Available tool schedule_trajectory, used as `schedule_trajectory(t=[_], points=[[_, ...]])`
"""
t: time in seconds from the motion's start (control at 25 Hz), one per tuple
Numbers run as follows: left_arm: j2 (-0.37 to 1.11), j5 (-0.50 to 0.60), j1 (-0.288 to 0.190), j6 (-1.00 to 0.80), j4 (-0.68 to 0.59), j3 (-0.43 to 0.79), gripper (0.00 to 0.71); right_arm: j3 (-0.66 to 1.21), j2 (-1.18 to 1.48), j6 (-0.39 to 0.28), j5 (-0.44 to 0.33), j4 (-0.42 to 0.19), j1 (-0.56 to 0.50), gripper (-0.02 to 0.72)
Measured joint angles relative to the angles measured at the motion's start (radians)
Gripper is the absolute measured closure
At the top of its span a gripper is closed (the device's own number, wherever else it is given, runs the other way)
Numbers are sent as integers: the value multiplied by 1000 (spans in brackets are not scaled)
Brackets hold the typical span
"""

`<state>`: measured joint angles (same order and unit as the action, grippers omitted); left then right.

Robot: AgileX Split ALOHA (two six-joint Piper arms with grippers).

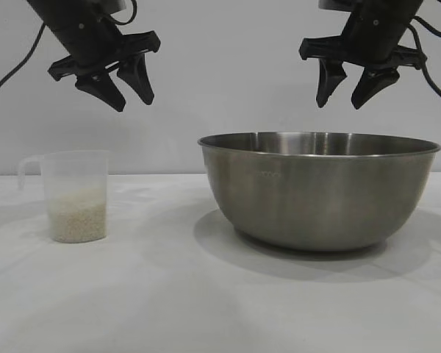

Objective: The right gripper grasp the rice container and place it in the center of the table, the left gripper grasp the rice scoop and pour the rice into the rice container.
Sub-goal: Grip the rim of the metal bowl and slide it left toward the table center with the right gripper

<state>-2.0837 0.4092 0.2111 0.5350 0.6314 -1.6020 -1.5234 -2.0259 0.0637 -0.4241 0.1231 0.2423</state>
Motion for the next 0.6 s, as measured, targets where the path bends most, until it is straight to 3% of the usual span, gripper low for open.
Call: schedule_trajectory(t=[0.36, 0.6], points=[[0, 0, 0, 2, -2, 0, 380, 0, 0, 0, -10, 1, 0, 332], [0, 0, 0, 2, -3, 0, 380, 0, 30, 2, -162, -6, 0, 332]])
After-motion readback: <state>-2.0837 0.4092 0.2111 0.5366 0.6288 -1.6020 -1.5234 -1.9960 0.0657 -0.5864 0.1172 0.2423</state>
